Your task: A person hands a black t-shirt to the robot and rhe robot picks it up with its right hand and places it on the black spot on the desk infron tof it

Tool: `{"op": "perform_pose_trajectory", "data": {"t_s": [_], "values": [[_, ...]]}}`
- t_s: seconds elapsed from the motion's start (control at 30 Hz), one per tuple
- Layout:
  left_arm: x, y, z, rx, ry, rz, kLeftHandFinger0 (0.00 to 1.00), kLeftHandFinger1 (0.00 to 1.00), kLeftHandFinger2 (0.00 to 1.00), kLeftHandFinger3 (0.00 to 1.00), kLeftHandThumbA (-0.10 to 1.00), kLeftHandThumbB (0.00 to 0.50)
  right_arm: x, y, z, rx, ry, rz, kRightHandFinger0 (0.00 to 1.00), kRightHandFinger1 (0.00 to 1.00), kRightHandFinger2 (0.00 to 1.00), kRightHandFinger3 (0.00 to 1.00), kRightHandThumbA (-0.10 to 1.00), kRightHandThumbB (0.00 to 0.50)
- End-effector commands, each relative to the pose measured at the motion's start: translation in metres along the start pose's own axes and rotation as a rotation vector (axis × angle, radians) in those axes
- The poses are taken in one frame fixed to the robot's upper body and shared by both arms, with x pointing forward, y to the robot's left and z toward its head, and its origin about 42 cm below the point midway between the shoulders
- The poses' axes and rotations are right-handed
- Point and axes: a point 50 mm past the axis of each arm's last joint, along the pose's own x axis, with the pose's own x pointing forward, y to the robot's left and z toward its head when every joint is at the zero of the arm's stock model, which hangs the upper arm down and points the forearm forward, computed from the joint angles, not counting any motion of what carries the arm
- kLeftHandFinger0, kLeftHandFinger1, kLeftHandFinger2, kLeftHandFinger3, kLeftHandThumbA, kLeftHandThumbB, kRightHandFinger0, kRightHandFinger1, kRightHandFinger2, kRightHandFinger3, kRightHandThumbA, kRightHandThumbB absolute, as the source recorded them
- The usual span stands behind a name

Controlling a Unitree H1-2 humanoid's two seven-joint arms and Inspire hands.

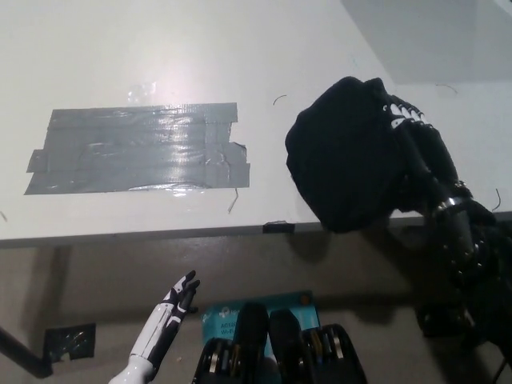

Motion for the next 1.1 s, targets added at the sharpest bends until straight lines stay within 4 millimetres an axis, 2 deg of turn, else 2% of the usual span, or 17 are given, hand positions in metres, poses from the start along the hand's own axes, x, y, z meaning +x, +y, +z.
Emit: {"op": "perform_pose_trajectory", "data": {"t_s": [0.0, 0.07, 0.1, 0.13, 0.23, 0.37, 0.43, 0.47, 0.57, 0.67, 0.87, 0.97, 1.03, 1.07], "values": [[0.018, 0.013, 0.022, 0.069, -0.086, -0.027, 0.85, 1.0, 1.0, 1.0, 1.0, 0.5, -0.064, -0.09, 0.087, -0.096, -0.147, 0.521, 1.0, 1.0, 1.0, 1.0, 0.18, 0.387], [0.018, 0.014, 0.021, 0.073, -0.086, -0.029, 0.85, 1.0, 1.0, 1.0, 1.0, 0.5, -0.074, -0.095, 0.091, -0.09, -0.143, 0.564, 1.0, 1.0, 1.0, 1.0, 0.21, 0.404], [0.019, 0.016, 0.022, 0.077, -0.089, -0.029, 0.85, 1.0, 1.0, 1.0, 1.0, 0.5, -0.083, -0.103, 0.091, -0.065, -0.161, 0.586, 1.0, 1.0, 1.0, 1.0, 0.26, 0.453], [0.021, 0.016, 0.024, 0.08, -0.093, -0.029, 0.85, 1.0, 1.0, 1.0, 1.0, 0.5, -0.087, -0.109, 0.092, -0.052, -0.174, 0.589, 1.0, 1.0, 1.0, 1.0, 0.28, 0.453], [0.024, 0.018, 0.028, 0.078, -0.093, -0.022, 0.85, 1.0, 1.0, 1.0, 1.0, 0.5, -0.102, -0.137, 0.096, -0.021, -0.225, 0.537, 1.0, 1.0, 1.0, 1.0, 0.42, 0.5], [0.025, 0.019, 0.028, 0.077, -0.094, -0.015, 0.83, 1.0, 1.0, 1.0, 1.0, 0.5, -0.122, -0.172, 0.102, 0.024, -0.28, 0.384, 1.0, 1.0, 1.0, 1.0, 0.53, 0.5], [0.024, 0.02, 0.027, 0.08, -0.093, -0.015, 0.82, 1.0, 1.0, 1.0, 1.0, 0.5, -0.128, -0.183, 0.101, 0.05, -0.289, 0.321, 1.0, 1.0, 1.0, 1.0, 0.54, 0.5], [0.024, 0.019, 0.027, 0.081, -0.089, -0.018, 0.83, 1.0, 1.0, 1.0, 1.0, 0.5, -0.129, -0.186, 0.099, 0.062, -0.283, 0.291, 1.0, 1.0, 1.0, 1.0, 0.58, 0.5], [0.022, 0.017, 0.024, 0.076, -0.085, -0.026, 0.83, 1.0, 1.0, 1.0, 1.0, 0.5, -0.13, -0.185, 0.092, 0.093, -0.258, 0.273, 1.0, 1.0, 1.0, 1.0, 0.6, 0.5], [0.024, 0.017, 0.024, 0.076, -0.086, -0.025, 0.83, 1.0, 1.0, 1.0, 1.0, 0.5, -0.129, -0.185, 0.087, 0.098, -0.236, 0.291, 1.0, 1.0, 1.0, 1.0, 0.57, 0.5], [0.025, 0.018, 0.025, 0.078, -0.088, -0.021, 0.82, 1.0, 1.0, 1.0, 1.0, 0.5, -0.125, -0.183, 0.085, 0.103, -0.236, 0.239, 1.0, 1.0, 1.0, 1.0, 0.69, 0.5], [0.026, 0.019, 0.025, 0.081, -0.09, -0.021, 0.82, 1.0, 1.0, 1.0, 1.0, 0.5, -0.123, -0.184, 0.086, 0.116, -0.238, 0.233, 1.0, 1.0, 1.0, 1.0, 0.7, 0.5], [0.026, 0.019, 0.026, 0.083, -0.089, -0.023, 0.82, 1.0, 1.0, 1.0, 1.0, 0.5, -0.121, -0.185, 0.086, 0.139, -0.246, 0.182, 1.0, 1.0, 1.0, 1.0, 0.7, 0.5], [0.027, 0.019, 0.026, 0.084, -0.088, -0.024, 0.82, 1.0, 1.0, 1.0, 1.0, 0.5, -0.118, -0.183, 0.087, 0.16, -0.258, 0.096, 1.0, 1.0, 1.0, 1.0, 0.68, 0.5]]}}
